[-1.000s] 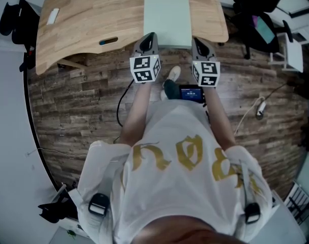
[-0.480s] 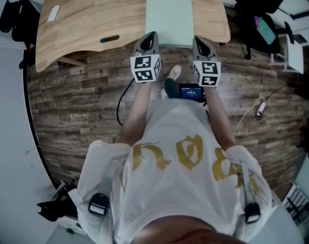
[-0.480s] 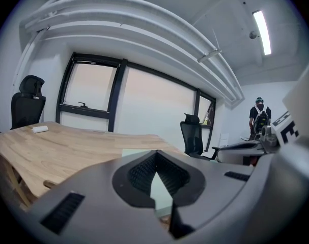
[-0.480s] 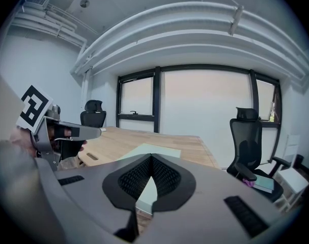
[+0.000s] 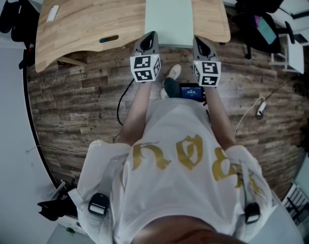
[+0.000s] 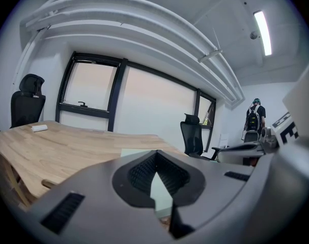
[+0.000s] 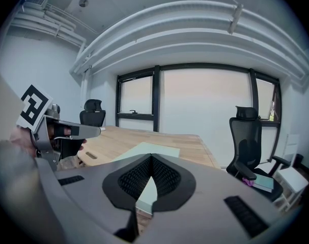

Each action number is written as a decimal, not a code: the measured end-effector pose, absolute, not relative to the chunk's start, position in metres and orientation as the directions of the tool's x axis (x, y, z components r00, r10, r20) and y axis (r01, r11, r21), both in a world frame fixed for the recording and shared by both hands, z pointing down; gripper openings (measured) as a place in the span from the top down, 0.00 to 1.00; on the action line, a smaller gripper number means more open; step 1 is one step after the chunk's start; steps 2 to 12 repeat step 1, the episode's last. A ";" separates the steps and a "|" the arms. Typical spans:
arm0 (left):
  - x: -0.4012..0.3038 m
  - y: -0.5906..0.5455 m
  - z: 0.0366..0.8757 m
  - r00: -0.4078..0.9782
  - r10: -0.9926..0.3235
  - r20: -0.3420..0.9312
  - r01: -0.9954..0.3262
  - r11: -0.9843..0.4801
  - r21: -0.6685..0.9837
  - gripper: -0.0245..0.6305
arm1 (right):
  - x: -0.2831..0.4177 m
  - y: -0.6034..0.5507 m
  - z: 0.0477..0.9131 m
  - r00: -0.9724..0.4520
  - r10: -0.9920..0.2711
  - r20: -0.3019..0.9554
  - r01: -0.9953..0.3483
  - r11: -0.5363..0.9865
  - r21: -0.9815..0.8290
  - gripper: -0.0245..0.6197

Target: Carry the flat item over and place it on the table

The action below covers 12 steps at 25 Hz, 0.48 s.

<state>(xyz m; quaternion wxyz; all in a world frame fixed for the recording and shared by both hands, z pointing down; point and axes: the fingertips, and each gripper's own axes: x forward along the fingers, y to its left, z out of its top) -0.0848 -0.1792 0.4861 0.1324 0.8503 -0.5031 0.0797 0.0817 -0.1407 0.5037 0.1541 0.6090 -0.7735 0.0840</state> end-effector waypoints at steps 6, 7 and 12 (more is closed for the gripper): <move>-0.084 -0.179 0.486 0.482 -0.834 0.268 -0.876 -0.460 0.146 0.96 | 0.083 -0.141 0.504 -0.211 -0.916 0.341 -0.968 0.244 0.058 0.96; -0.084 -0.179 0.486 0.482 -0.834 0.268 -0.876 -0.460 0.146 0.96 | 0.083 -0.141 0.504 -0.211 -0.916 0.341 -0.968 0.244 0.058 0.96; -0.084 -0.179 0.486 0.482 -0.834 0.268 -0.876 -0.460 0.146 0.96 | 0.083 -0.141 0.504 -0.211 -0.916 0.341 -0.968 0.244 0.058 0.96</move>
